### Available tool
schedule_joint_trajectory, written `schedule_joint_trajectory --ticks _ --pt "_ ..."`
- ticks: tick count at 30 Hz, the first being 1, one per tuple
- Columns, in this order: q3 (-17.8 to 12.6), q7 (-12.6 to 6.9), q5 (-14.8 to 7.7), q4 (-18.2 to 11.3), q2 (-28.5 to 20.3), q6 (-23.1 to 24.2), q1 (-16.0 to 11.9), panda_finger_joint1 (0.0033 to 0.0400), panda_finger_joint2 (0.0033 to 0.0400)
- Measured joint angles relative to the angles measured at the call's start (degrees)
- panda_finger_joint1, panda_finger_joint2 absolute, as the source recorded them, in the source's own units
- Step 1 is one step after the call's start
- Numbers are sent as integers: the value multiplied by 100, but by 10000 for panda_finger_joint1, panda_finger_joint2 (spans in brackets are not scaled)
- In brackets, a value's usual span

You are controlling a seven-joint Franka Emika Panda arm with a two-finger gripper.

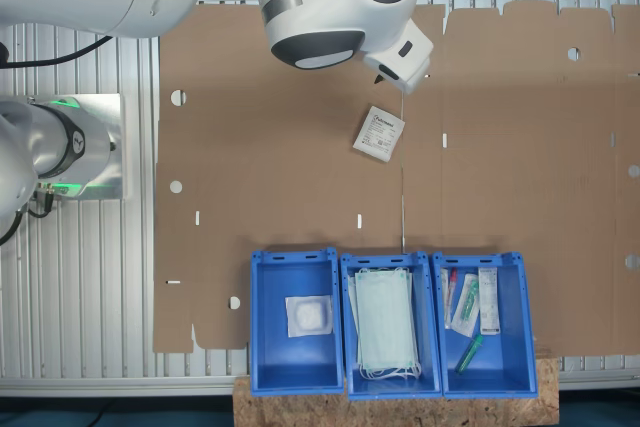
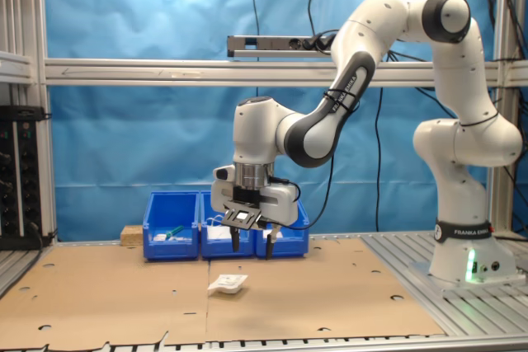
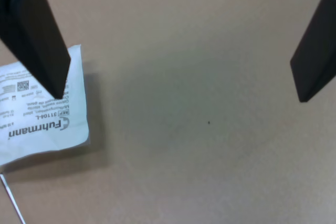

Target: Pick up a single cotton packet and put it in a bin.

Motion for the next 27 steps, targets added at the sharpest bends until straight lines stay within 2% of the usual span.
schedule_joint_trajectory --ticks 8,13,16,19,27 --pt "-29 -15 -52 140 -52 -216 0 400 400" --pt "-76 -118 -61 329 -52 -490 0 400 400" --pt "-113 -240 -67 459 -53 -636 0 400 400" --pt "-173 -449 -74 603 -59 -790 0 400 400" --pt "-300 -1003 -80 763 -75 -997 -3 400 400"
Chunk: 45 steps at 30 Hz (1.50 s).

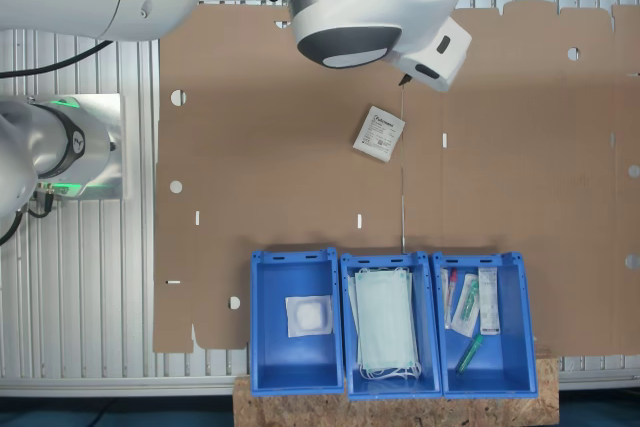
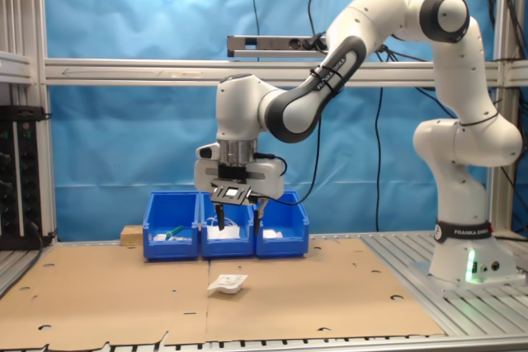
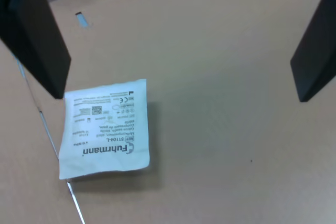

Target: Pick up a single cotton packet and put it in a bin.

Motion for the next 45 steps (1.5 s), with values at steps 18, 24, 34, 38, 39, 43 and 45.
schedule_joint_trajectory --ticks 18,24,34,38,39,43,45 --pt "-75 -1256 -2 162 107 -190 -224 400 400" --pt "-76 -1683 1 333 319 -193 -422 400 400" --pt "-87 -2135 17 427 564 -178 -715 400 400" --pt "-98 -2273 44 427 640 -159 -804 400 400" --pt "-101 -2302 50 427 657 -155 -822 400 400" --pt "-110 -2393 59 427 726 -144 -878 400 400" --pt "-115 -2411 60 427 755 -141 -895 400 400"
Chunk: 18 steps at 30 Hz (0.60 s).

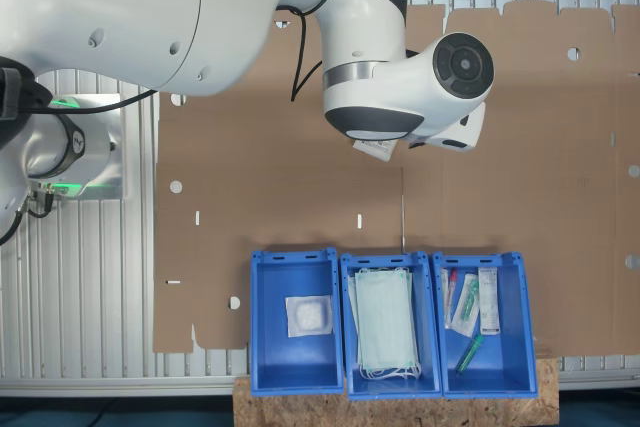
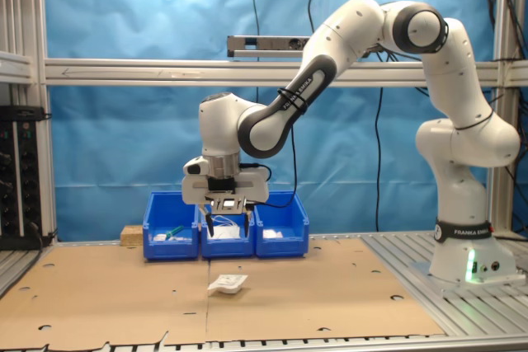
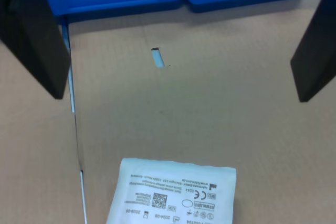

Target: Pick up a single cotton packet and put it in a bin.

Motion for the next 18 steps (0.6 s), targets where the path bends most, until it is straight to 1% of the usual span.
schedule_joint_trajectory --ticks 18 --pt "13 -2 5 1 179 15 -16 400 400"
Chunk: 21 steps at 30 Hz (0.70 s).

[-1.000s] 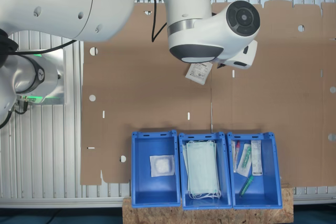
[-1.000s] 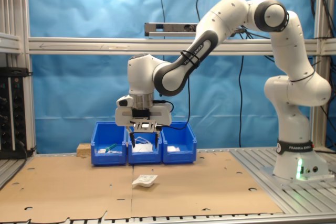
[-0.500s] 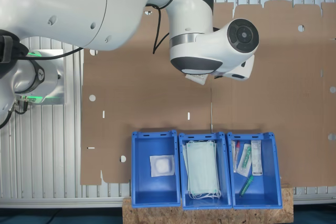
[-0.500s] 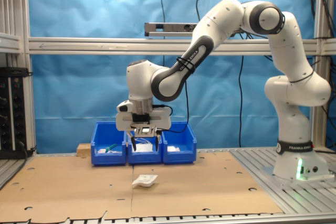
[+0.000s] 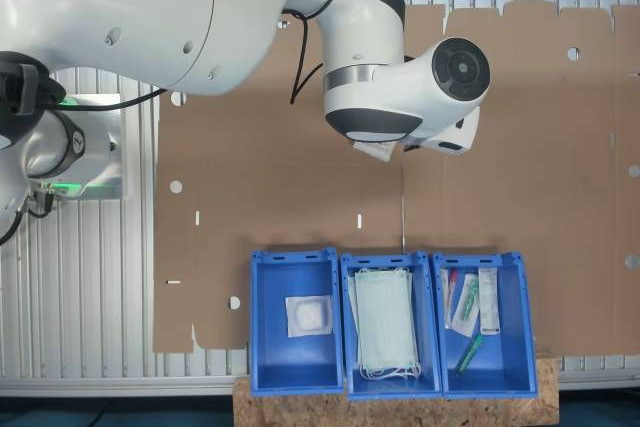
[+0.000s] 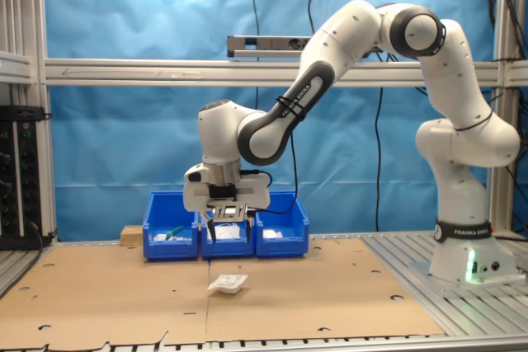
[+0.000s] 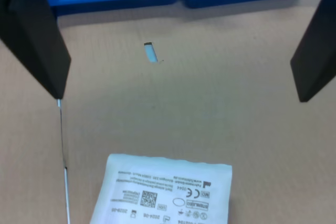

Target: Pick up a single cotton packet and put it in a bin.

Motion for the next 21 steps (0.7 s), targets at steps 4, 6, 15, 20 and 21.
schedule_joint_trajectory --ticks 4,6,15,20,21 --pt "25 2 0 1 12 3 -1 400 400" --pt "44 3 0 7 27 8 -1 400 400" --pt "113 8 0 150 238 49 -1 400 400" --pt "131 8 1 233 403 79 -1 400 400" --pt "132 8 8 243 434 85 -1 400 400"
